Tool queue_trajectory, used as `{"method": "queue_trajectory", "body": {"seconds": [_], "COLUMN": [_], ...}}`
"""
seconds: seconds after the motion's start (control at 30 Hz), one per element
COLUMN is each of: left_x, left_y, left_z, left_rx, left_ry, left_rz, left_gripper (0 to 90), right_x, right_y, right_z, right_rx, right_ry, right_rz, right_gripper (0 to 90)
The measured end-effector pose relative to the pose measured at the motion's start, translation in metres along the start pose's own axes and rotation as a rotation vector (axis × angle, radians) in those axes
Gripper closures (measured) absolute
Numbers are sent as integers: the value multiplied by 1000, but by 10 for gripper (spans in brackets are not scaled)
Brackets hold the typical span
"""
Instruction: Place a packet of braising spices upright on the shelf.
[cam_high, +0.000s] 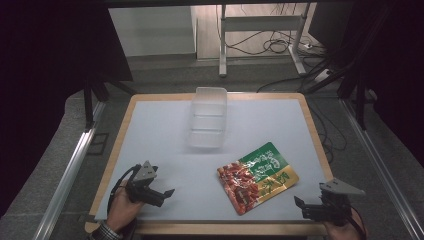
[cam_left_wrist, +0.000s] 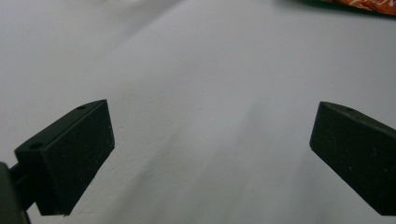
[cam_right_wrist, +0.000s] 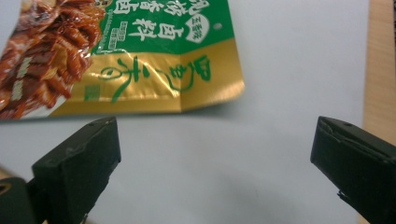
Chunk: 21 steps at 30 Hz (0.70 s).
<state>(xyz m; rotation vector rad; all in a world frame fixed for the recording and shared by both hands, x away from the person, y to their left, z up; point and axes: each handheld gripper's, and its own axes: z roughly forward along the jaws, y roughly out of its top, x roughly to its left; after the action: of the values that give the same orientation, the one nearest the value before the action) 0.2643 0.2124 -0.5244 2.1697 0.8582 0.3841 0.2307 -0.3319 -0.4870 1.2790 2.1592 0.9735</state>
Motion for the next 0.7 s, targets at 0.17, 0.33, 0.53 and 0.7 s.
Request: {"method": "queue_trajectory", "body": {"seconds": [0.17,0.33,0.53,0.7], "left_x": [1,2,2,1], "left_y": [0,0,0,1], "left_z": [0,0,-1,0], "left_rx": [0,-3,-14,-15], "left_ry": [-9,-24,-27,-26], "left_rz": [-18,-36,-43,-35], "left_gripper": [0,0,0,0], "right_x": [-12,-14,-12,-12], "right_y": [-6,-7,-7,-6], "right_z": [-2,-2,0,1], "right_rx": [-47,-62,-48,-49], "right_ry": [58,48,38,41], "right_rz": [71,75,59,47], "right_gripper": [0,0,0,0]}}
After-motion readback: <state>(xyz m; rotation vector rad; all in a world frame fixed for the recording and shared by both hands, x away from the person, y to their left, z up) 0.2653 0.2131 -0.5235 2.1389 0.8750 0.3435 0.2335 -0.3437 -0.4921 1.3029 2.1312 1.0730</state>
